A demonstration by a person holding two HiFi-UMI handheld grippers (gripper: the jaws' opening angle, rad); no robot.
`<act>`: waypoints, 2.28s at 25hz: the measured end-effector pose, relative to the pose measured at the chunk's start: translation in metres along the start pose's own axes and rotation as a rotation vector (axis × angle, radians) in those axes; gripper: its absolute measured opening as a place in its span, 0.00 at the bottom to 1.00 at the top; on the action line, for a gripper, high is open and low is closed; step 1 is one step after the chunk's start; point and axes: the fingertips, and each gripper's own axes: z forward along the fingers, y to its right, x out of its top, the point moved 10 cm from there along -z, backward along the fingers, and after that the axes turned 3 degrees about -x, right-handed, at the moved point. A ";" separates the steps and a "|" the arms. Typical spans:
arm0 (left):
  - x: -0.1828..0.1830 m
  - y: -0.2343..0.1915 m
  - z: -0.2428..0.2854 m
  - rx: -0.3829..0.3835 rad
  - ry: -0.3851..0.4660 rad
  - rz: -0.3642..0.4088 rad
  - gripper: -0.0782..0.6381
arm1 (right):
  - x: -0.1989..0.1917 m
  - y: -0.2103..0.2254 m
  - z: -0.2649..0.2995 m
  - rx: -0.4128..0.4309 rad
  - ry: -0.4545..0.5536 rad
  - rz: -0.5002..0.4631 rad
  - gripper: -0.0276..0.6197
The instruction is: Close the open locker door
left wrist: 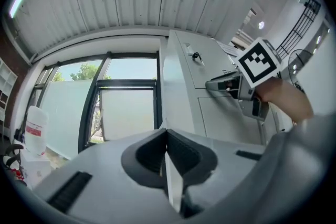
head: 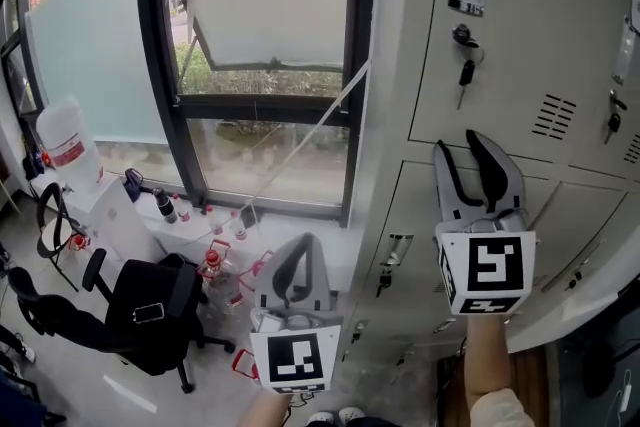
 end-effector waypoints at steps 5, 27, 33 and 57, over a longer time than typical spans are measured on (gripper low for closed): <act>-0.001 -0.005 0.002 -0.020 0.006 -0.006 0.11 | 0.002 -0.010 0.001 -0.058 -0.015 -0.052 0.29; -0.031 -0.008 -0.004 -0.138 -0.072 -0.035 0.11 | -0.086 -0.048 -0.115 -0.209 -0.261 0.328 0.13; -0.041 0.007 -0.014 -0.126 -0.115 -0.092 0.11 | -0.099 -0.047 -0.140 -0.214 -0.297 0.275 0.10; -0.039 0.061 -0.031 -0.133 -0.144 -0.039 0.11 | -0.126 -0.015 -0.186 -0.175 -0.344 0.380 0.07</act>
